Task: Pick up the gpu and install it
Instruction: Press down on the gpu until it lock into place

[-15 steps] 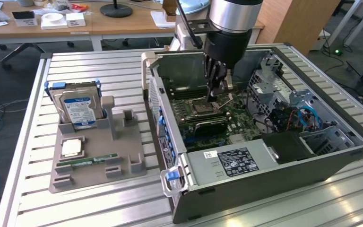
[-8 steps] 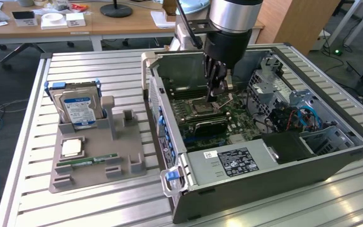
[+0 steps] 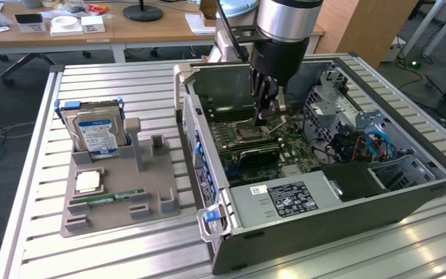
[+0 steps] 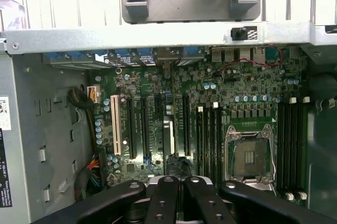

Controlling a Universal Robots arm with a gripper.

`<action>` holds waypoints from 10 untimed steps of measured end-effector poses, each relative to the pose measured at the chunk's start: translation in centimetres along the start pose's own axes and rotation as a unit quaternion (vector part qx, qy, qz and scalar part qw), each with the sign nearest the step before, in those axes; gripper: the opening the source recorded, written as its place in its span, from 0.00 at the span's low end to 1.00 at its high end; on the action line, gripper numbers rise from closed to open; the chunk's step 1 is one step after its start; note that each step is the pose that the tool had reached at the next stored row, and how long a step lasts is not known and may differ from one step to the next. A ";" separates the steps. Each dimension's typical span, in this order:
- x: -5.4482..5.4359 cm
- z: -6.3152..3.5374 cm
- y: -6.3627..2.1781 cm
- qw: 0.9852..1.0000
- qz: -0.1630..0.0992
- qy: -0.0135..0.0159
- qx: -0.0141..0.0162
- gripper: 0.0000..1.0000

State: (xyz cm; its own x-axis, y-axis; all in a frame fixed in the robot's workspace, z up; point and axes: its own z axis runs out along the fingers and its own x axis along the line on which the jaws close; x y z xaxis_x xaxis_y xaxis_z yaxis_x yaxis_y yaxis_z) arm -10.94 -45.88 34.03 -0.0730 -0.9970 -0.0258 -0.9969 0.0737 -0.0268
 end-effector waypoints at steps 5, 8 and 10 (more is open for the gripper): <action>0.0 0.87 0.02 1.000 0.000 0.000 0.000 0.11; 0.0 1.41 0.03 1.000 0.000 0.000 0.000 0.11; 0.0 1.73 0.04 1.000 0.000 0.000 0.000 0.11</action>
State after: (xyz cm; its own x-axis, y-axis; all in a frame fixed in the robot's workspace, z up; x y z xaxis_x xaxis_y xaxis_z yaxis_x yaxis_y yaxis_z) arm -10.94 -45.88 32.30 -0.0730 -0.9970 -0.0258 -0.9969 0.0736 -0.0268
